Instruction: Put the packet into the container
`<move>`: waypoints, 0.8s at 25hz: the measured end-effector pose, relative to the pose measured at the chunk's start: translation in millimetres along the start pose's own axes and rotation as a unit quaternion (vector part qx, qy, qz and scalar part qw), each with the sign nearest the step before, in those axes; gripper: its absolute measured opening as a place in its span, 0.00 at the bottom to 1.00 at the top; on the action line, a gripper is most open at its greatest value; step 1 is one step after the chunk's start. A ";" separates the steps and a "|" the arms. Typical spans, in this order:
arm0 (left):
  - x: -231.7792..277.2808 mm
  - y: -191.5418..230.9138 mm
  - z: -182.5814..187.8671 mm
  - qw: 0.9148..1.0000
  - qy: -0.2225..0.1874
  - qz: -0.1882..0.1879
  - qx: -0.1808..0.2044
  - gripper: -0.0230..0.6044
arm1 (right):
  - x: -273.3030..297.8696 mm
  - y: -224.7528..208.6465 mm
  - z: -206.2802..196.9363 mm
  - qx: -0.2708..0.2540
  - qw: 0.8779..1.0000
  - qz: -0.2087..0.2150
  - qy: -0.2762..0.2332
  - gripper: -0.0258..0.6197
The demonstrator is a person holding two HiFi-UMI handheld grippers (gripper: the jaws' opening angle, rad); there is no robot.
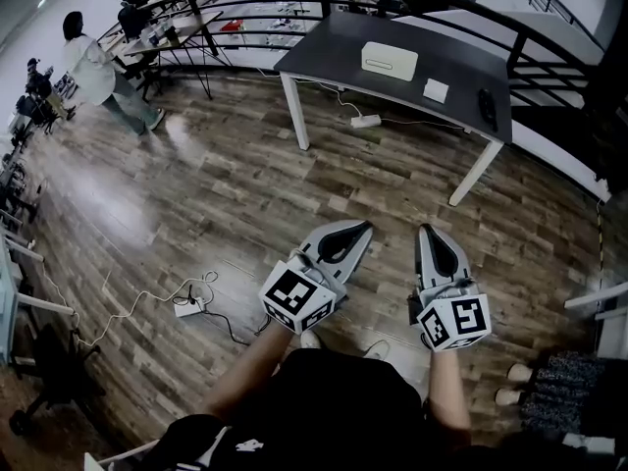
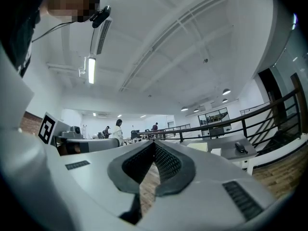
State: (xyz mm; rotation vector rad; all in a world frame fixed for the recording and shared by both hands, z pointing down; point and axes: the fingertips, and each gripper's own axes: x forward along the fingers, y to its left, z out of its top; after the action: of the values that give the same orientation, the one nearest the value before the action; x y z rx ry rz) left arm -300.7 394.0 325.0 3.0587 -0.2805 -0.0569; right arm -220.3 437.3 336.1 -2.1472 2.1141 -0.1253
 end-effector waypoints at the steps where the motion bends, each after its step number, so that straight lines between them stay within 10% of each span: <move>1: 0.7 -1.6 -0.2 1.000 0.000 0.002 -0.001 0.04 | -2.4 -1.6 0.3 0.000 1.000 0.001 -0.001 0.04; 20: 51.3 -70.3 -6.8 0.999 -0.001 0.037 0.009 0.04 | -65.2 -64.5 11.8 -0.025 1.000 0.013 0.000 0.04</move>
State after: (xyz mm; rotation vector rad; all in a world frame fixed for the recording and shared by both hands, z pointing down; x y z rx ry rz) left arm -237.3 454.0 325.1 3.0618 -0.3964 -0.0537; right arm -155.9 503.7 335.9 -2.1448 2.1662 -0.0705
